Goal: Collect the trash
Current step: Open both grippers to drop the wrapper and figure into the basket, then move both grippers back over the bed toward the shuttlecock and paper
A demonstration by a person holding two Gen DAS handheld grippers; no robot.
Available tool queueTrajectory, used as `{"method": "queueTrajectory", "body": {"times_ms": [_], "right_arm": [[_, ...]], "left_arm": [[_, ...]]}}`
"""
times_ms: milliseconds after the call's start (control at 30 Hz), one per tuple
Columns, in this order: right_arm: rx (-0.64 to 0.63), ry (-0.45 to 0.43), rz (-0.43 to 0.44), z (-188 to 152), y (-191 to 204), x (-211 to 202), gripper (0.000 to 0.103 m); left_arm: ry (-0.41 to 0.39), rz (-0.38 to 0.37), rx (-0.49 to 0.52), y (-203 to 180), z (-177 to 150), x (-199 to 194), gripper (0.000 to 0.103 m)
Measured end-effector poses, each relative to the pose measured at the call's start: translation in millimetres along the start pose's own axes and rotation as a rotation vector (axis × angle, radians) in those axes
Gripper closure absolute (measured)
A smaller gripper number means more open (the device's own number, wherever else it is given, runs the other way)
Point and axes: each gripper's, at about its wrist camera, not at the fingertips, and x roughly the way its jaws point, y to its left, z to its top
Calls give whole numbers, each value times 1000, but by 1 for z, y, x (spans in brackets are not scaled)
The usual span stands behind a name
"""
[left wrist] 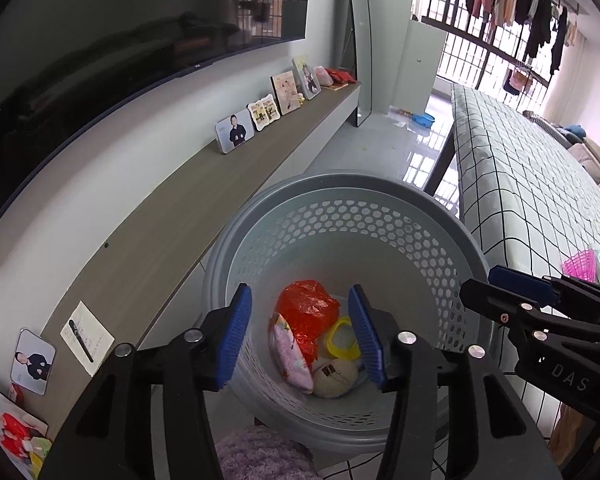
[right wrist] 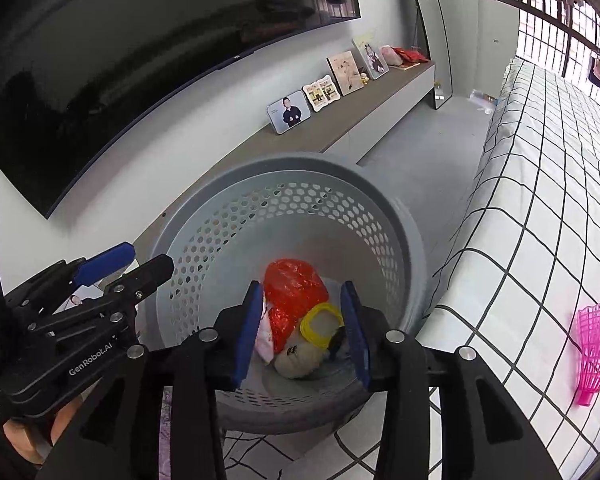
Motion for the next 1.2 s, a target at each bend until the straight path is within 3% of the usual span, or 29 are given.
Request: {"method": "queueTrajectory", "body": {"times_ms": [667, 800, 1200], "right_arm": [[13, -6, -27, -9, -2, -8, 64], [17, -23, -41, -13, -1, -16, 57], [68, -76, -74, -30, -12, -53, 51]], "left_arm": [[-13, 46, -9, 4, -3, -13, 38], [-26, 56, -12, 4, -5, -20, 36], [-69, 41, 3, -11, -12, -48, 26]]}}
